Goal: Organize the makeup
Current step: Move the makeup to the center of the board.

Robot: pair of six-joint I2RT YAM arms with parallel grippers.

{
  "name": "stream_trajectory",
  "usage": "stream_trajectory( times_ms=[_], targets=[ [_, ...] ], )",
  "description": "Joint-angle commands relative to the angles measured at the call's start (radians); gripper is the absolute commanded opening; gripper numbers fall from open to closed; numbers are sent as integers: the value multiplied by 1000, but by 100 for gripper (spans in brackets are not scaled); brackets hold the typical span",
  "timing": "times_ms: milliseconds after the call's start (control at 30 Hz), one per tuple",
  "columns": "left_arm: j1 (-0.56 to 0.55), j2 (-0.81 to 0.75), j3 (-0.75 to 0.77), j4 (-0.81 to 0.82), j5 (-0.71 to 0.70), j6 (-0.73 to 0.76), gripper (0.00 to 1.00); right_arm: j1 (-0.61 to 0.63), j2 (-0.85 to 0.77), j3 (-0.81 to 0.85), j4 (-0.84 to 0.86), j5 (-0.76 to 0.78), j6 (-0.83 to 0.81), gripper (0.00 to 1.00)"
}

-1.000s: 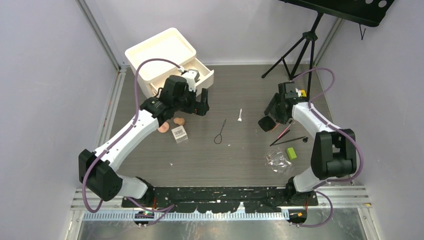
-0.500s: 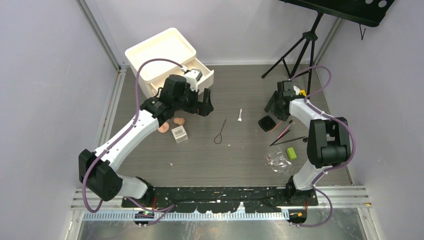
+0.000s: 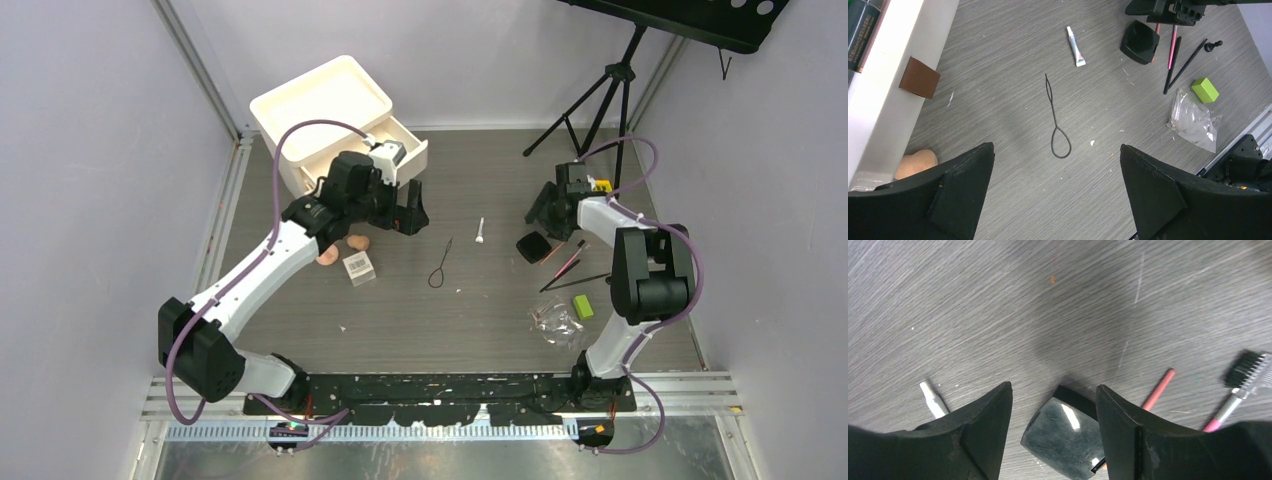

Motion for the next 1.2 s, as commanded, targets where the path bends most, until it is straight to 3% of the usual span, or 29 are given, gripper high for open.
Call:
stream_trajectory(
  times_ms=[0,233,533,700,833,1033,1167],
  targets=[
    [-1,-27,-6,57,28,-14,99,-3,-11,-27,63,-88,22,66],
    [-1,-26,-9,64,34,-15,99,27,-53,-101,82,-144,67,66],
    [-1,-26,-13,70,38,-16,99,155,-123,-52,23,-119,71,66],
    [0,-30,-12,73,36,-17,99,143,-232,-45,-119,189,109,66],
    [0,-36,-13,72,35,-18,99,63,-304,-26,-325,433,247,69],
    [0,-43,-14,73,35,-20,99,-4,-361,-25,-606,593,395,77],
    [-1,-41,-15,72,39,-24,99,-17,-384,-77,-659,603,459,81]
  ],
)
